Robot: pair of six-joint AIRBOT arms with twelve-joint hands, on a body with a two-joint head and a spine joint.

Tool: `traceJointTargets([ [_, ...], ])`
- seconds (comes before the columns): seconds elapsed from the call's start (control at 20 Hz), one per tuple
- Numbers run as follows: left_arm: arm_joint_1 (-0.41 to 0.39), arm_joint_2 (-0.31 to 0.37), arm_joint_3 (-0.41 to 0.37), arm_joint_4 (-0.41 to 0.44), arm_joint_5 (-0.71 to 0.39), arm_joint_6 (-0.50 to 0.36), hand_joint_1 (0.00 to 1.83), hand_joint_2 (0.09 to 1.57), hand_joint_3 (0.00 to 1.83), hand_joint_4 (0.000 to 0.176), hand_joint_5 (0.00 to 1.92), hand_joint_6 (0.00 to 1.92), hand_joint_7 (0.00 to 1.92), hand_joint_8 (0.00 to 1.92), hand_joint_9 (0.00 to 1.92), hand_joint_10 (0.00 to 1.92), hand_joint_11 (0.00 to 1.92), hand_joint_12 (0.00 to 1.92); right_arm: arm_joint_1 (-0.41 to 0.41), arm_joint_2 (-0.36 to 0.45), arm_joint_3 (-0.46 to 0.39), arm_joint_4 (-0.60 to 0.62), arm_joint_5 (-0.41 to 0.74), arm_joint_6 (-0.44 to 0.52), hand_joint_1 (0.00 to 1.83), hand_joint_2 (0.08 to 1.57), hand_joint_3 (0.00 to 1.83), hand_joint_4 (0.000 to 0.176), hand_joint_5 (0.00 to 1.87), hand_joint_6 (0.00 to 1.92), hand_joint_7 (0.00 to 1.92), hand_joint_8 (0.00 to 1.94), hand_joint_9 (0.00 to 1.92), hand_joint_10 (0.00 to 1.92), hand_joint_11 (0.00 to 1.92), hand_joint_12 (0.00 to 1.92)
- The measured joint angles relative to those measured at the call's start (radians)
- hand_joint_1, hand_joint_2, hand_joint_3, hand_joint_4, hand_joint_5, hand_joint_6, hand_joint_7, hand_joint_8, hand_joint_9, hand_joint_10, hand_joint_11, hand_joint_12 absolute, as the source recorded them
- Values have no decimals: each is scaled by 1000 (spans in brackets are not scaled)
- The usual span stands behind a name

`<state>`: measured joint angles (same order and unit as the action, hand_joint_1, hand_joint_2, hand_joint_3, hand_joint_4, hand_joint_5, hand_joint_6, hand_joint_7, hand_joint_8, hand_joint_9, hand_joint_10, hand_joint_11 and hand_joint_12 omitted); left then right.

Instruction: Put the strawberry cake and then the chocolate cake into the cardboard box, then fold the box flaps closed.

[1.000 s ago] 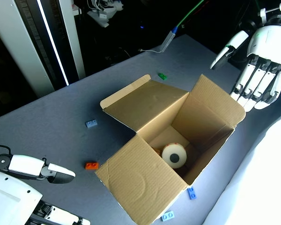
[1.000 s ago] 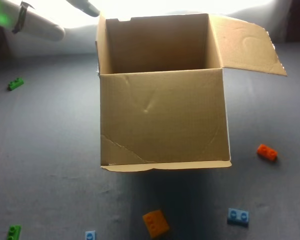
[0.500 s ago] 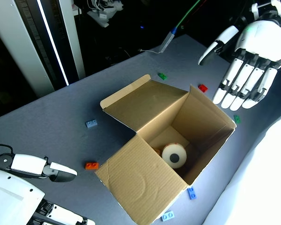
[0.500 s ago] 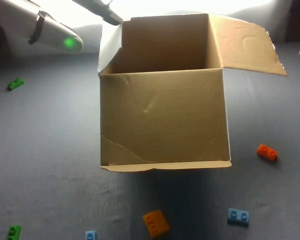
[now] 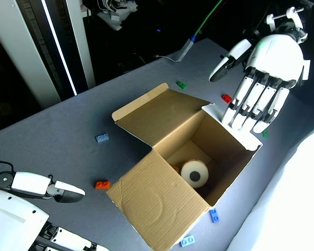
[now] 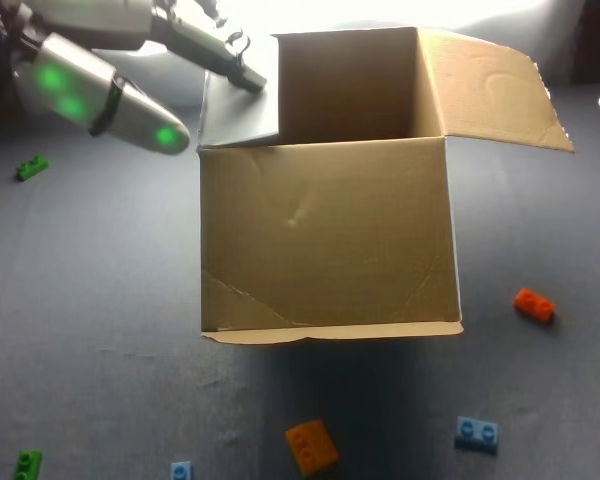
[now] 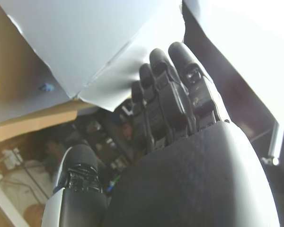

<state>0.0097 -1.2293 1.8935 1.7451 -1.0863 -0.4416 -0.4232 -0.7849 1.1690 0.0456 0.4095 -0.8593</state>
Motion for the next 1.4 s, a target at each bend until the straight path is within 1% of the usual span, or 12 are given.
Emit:
traceJointTargets([
  [0.1,16,0,-15,0,23,17,0,1213,0,2,333,0,429,0,490,1,157,819,-16,-7,0,0,2,-14,67,1195,0,0,320,34,404,0,322,217,0,1194],
  [0.25,36,-1,-36,-8,54,27,0,1221,2,2,312,0,396,0,447,0,102,853,-33,-13,0,-1,21,-46,95,1181,0,0,309,27,357,0,300,207,0,1165],
  [0.3,43,-3,-36,-8,57,30,0,1217,0,6,334,9,406,4,458,5,115,862,-45,-17,0,1,36,-49,124,1170,0,0,300,22,362,2,286,203,0,1138],
  [0.6,75,-16,-36,-13,75,45,0,1214,0,12,356,13,402,2,442,3,107,853,-117,-82,6,0,137,-58,116,1157,0,0,303,22,373,4,279,217,0,1132],
  [0.75,83,-17,-36,-12,77,47,0,1206,0,10,355,9,405,4,442,4,115,855,-119,-140,39,91,157,-87,153,1132,0,0,324,29,389,3,275,281,0,1140],
  [0.85,83,-18,-36,-14,77,47,0,1204,0,5,363,11,405,3,445,4,131,860,-119,-171,70,131,171,-104,127,1143,0,0,314,24,370,0,249,287,0,1130],
  [0.95,83,-18,-35,-14,76,47,0,1212,0,7,367,3,421,1,439,1,133,832,-119,-218,111,138,172,-113,125,1155,3,0,331,28,369,0,229,310,0,1079],
  [1.15,68,-21,-23,-11,71,47,0,1209,0,0,382,1,433,0,480,5,188,791,-126,-290,166,135,154,-112,76,1177,10,0,308,17,356,3,244,319,0,1062],
  [1.2,62,-24,-13,-14,63,47,0,1214,0,0,382,1,432,0,482,6,198,797,-126,-296,171,137,154,-112,106,1176,6,0,311,17,357,3,242,317,0,1024],
  [1.3,48,-26,7,-16,53,47,0,1228,5,0,384,3,428,0,458,0,184,791,-122,-300,172,138,155,-113,160,1160,0,0,333,25,370,6,264,317,0,1024],
  [1.35,41,-27,18,-15,48,48,0,1235,3,0,386,1,417,0,445,0,166,814,-110,-304,174,139,148,-114,172,1156,0,0,336,24,368,4,274,307,0,1051],
  [1.4,34,-27,26,-18,48,48,0,1228,0,0,389,2,408,0,445,1,174,828,-104,-307,175,142,144,-114,153,1165,1,0,320,16,351,0,258,296,0,1025],
])
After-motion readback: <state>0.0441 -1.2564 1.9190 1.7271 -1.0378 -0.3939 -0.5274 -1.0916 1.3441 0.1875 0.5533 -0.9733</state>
